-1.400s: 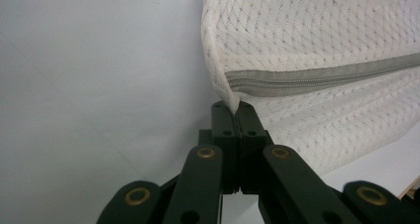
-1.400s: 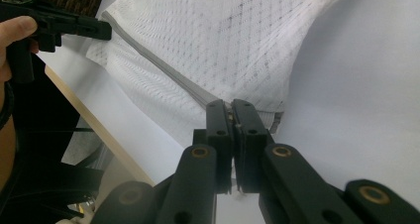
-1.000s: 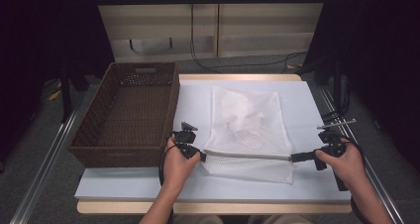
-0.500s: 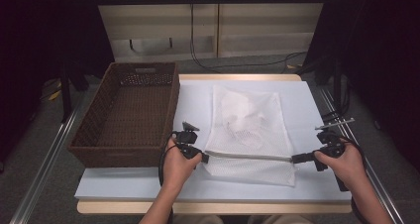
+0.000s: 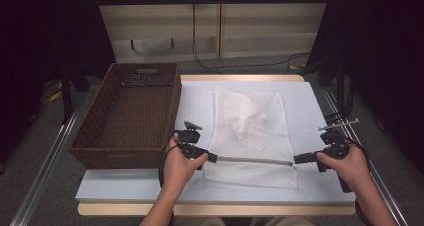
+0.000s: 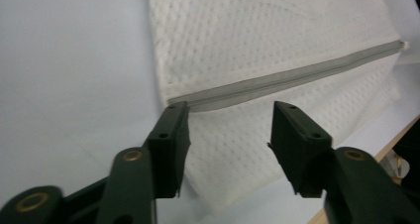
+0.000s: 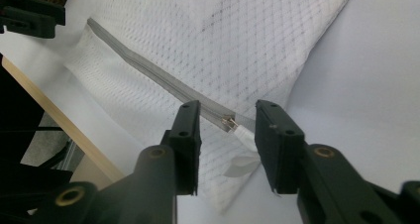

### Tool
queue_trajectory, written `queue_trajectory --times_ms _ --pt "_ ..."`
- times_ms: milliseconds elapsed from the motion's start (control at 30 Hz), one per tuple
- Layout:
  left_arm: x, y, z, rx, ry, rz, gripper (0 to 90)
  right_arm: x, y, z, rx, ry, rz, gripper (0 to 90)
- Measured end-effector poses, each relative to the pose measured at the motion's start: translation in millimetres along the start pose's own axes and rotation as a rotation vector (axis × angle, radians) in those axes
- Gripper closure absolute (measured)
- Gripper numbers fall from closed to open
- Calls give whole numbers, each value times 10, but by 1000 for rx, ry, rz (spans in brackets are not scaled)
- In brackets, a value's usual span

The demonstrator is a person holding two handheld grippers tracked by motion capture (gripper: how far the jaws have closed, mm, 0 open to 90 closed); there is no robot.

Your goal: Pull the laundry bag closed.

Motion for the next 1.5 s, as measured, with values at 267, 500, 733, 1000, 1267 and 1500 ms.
queue_trajectory --times_ms 267,500,733,1000,1267,1500 --pt "-8 -103 -4 -70 -21 -65 215 -17 -63 18 -52 22 48 442" --pt "-52 -155 -10 -96 4 -127 74 -50 -148 -1 -111 58 137 202" --pt "-67 -177 19 -114 23 -145 55 -14 -166 -8 -133 34 190 144" --pt "-56 -126 -14 -112 10 -207 58 -115 -75 -66 -118 43 237 139" --pt "-69 -46 -51 -113 32 -251 58 -224 0 -51 -125 62 241 140" --pt "-32 49 -51 -114 34 -250 58 -321 77 -21 -131 66 243 140"
Point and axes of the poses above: each handheld gripper's, and its own axes: z roughly backward along the jaws, y roughly out of its underside, x roughly to its left, the point moved 10 cm from there along -z, roughly forward along the jaws, and after that the axes turned 14 degrees about -z, right-handed, at the moved point
